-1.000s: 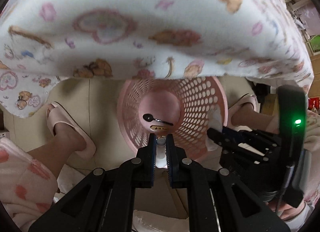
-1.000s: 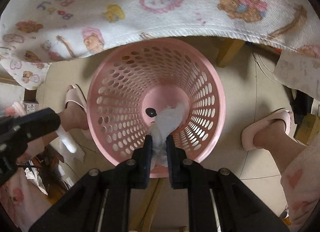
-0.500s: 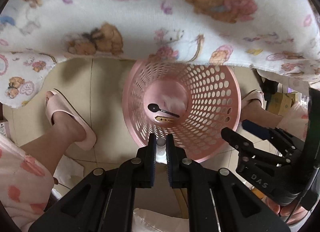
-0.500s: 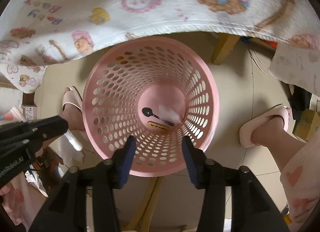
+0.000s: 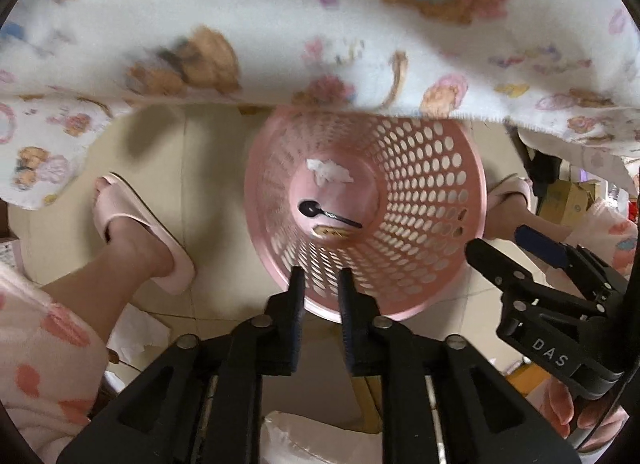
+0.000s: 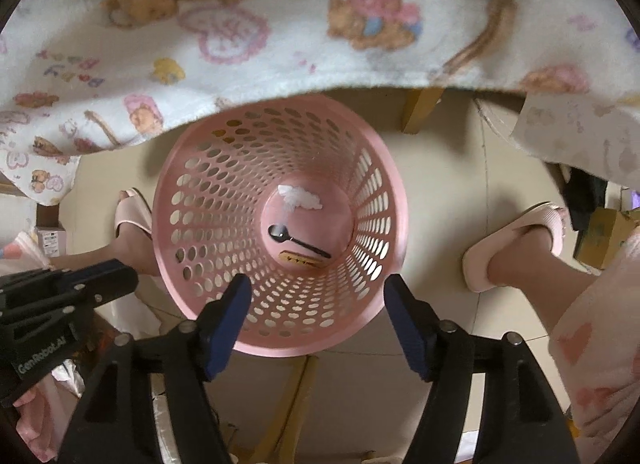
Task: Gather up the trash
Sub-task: 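Lower both tools over the pink basket and open them to drop items, then raise both tools back up over the table toward the red wrapper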
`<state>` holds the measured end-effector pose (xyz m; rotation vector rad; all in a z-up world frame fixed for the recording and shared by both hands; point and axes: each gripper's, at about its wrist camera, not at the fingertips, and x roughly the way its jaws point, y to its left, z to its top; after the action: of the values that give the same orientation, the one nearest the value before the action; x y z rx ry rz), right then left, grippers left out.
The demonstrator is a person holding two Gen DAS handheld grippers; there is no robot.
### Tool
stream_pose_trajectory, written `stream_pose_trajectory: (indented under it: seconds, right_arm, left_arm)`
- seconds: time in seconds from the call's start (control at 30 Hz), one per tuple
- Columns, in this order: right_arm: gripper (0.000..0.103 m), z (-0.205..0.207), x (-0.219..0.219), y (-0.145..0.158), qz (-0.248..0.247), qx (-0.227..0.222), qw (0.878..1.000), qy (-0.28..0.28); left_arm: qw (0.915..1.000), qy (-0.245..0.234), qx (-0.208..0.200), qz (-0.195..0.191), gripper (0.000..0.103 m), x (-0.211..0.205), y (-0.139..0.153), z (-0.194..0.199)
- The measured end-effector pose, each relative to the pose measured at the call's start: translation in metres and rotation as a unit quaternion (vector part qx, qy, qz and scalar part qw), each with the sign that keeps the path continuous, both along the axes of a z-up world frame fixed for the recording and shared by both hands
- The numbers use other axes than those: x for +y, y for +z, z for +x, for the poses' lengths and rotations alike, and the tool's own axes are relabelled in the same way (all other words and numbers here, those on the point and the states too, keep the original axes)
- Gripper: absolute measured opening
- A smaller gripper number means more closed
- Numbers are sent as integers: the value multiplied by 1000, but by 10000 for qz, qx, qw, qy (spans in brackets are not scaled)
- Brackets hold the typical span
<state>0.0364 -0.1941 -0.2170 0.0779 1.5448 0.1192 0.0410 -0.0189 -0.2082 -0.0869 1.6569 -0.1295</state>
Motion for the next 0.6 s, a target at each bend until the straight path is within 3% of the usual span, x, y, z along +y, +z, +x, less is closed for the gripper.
stream_pose_trajectory:
  seconds: [0.07,0.2,0.4,0.47,0.5,0.53,0.6]
  right_arm:
    - [68,-1,0,6,-26,-82,10000,-5]
    - [70,-6,1,34,-99,-481,9988,80]
    - [82,-17,14,93,-281,-1645,9847,497]
    - [86,-19,16,109,-184,-2000,9781,539]
    - [87,-21,16,118,-117,-2177,9744,550]
    - [87,-23,16,126,-58,-2338,9707,553]
    - [91,-23,13,136,9,-2580,9647,528]
  left_arm:
    - [9998,5,-161,85,21,3,13,0]
    - [9958,-38,-893,198,29,10,55,-3]
    - [9801,99,-1945,393,37,25,104,-4]
    - [9720,192,-2304,416,52,31,120,-4]
    - [9672,255,-2490,441,67,33,127,-4]
    - [9613,328,-2696,467,73,36,135,-5]
    - [9512,426,-3015,494,74,39,147,-7]
